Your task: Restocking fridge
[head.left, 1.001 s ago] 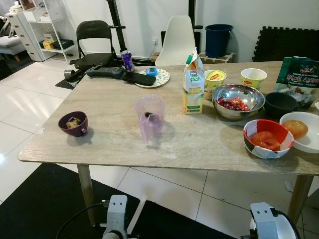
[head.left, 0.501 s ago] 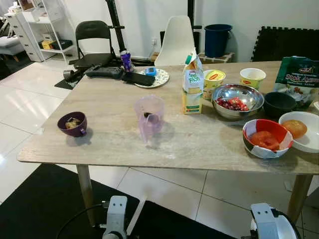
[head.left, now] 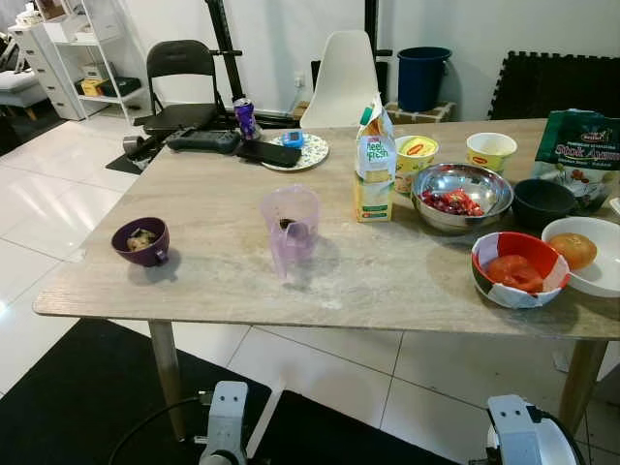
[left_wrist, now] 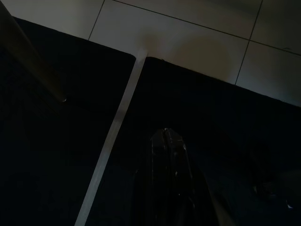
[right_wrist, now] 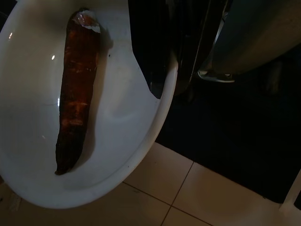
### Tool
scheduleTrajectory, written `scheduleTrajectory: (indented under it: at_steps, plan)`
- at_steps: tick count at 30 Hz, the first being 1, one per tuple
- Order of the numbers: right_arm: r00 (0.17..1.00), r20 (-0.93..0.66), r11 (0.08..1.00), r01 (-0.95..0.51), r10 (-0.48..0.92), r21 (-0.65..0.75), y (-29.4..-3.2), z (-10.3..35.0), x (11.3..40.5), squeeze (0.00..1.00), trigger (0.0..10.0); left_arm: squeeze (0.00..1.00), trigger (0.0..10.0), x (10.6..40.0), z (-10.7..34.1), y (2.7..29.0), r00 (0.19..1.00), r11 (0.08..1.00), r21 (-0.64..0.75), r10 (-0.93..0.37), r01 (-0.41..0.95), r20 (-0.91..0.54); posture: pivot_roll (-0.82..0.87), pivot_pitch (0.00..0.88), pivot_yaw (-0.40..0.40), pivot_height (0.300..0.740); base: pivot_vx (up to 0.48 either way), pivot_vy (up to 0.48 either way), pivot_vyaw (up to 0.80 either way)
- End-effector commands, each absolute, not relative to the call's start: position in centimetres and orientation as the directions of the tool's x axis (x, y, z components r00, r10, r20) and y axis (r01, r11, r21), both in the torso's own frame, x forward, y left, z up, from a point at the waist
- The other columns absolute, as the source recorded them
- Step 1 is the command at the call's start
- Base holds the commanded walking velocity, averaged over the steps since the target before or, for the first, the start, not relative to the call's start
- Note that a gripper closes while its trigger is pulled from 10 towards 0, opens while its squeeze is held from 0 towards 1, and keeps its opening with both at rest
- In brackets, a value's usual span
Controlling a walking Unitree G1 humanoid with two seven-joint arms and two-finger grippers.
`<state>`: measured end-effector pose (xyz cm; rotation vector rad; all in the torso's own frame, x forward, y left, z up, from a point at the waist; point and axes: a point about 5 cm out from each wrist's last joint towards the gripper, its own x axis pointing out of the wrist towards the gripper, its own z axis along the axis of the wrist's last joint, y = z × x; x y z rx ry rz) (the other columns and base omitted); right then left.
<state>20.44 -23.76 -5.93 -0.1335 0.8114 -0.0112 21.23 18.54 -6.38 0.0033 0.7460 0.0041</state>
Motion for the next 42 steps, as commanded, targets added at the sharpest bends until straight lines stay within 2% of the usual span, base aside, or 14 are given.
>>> scheduleTrajectory:
  at_steps: [1,42]
  plan:
    - [0.683,-0.727,0.991,-0.039,-0.067,-0.129,-23.97,-6.03,20.19,0.0,10.0,0.0,10.0,20.77,-6.69,18.33,0.722,1.0,0.005,0.002,0.001,-0.692,-0.05,0.081,0.056,0.74,0.0,0.0,0.0]
    - [0.674,-0.736,0.991,-0.035,-0.07,-0.126,-23.93,-6.23,19.89,0.0,10.0,0.0,10.0,20.84,-6.63,18.43,0.721,1.0,0.01,-0.003,0.013,-0.693,-0.04,0.078,0.059,0.74,0.0,0.0,0.0]
